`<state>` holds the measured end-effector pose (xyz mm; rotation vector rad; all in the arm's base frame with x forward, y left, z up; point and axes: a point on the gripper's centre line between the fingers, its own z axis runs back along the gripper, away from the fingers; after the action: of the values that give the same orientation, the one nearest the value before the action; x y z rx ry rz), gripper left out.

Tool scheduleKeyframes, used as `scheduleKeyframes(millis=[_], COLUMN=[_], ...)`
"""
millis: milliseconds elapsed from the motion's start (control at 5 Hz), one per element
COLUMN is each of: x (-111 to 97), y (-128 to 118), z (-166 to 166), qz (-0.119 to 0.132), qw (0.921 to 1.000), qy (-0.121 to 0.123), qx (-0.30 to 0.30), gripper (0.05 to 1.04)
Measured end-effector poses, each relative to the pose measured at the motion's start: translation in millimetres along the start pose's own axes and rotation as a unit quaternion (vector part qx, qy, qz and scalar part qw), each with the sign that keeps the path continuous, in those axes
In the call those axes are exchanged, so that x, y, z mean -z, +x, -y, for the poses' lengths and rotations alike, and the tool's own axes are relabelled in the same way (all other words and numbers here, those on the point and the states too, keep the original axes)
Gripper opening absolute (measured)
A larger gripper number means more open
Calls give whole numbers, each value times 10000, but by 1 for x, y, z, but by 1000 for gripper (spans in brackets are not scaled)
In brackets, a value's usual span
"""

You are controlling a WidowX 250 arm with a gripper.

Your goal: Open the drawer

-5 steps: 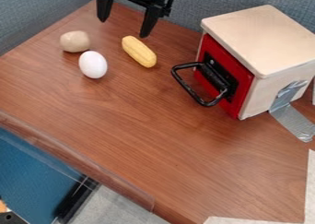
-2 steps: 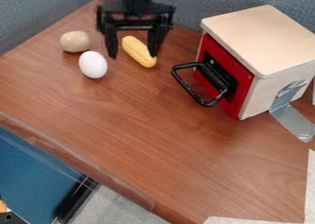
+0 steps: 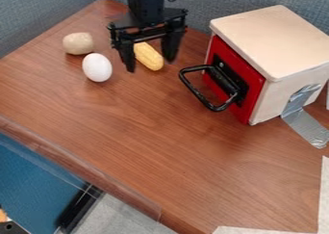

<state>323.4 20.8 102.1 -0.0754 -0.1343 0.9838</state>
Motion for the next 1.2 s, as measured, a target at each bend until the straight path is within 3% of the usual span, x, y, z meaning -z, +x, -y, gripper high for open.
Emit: scheduleKeyframes(millis=[600, 1200], x=[19, 39], y=[-26, -17], z=[27, 49], qz=[-10, 199], qw=[9996, 9994], qy=[-21, -69], qx=[286, 257], gripper=[999, 999])
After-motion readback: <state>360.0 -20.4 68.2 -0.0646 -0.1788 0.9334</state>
